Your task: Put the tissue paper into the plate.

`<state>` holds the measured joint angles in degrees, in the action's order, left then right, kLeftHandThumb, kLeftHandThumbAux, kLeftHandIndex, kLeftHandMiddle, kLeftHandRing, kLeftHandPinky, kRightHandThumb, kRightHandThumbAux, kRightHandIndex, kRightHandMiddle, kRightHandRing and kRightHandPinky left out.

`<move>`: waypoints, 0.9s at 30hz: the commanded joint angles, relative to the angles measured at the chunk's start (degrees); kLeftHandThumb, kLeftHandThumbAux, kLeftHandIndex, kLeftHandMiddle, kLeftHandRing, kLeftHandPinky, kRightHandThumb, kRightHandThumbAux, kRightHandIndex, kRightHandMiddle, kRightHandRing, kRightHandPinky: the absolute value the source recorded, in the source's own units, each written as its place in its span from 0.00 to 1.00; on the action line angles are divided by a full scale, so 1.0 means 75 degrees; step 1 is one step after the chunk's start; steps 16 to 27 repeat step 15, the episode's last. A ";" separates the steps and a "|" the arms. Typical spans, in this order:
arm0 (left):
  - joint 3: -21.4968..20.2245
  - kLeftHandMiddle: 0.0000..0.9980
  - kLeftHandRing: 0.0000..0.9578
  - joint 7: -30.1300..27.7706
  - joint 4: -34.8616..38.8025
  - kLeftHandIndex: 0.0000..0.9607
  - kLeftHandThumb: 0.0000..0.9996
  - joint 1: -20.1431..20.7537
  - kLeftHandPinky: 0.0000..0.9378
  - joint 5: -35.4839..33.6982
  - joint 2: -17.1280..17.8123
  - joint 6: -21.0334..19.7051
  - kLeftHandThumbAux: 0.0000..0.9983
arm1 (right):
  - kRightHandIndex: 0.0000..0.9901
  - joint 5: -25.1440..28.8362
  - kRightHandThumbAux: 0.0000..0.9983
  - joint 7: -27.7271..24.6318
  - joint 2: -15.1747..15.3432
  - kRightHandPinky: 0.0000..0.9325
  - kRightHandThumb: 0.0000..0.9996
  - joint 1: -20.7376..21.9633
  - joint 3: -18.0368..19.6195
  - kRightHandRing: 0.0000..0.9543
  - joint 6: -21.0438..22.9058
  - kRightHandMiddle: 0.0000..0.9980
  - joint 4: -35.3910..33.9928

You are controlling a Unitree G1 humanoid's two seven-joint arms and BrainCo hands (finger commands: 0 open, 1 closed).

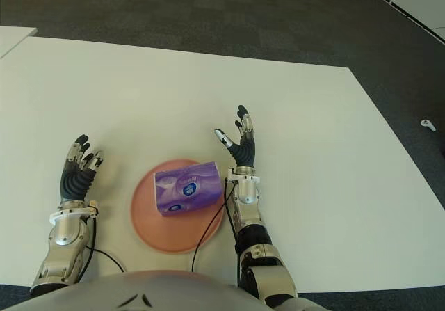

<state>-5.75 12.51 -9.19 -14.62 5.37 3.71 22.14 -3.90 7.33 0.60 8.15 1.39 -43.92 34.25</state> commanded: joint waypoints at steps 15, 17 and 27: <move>0.0042 0.00 0.00 -0.0286 -0.0045 0.00 0.00 -0.0224 0.00 -0.0028 -0.0026 -0.0547 0.58 | 0.00 0.0388 0.72 -0.1056 0.0143 0.00 0.00 -0.3484 -0.0278 0.00 0.3782 0.00 -0.3634; 0.0042 0.00 0.00 -0.0286 -0.0045 0.00 0.00 -0.0224 0.00 -0.0028 -0.0026 -0.0547 0.58 | 0.00 0.0388 0.72 -0.1056 0.0143 0.00 0.00 -0.3484 -0.0278 0.00 0.3782 0.00 -0.3634; 0.0042 0.00 0.00 -0.0286 -0.0045 0.00 0.00 -0.0224 0.00 -0.0028 -0.0026 -0.0547 0.58 | 0.00 0.0388 0.72 -0.1056 0.0143 0.00 0.00 -0.3484 -0.0278 0.00 0.3782 0.00 -0.3634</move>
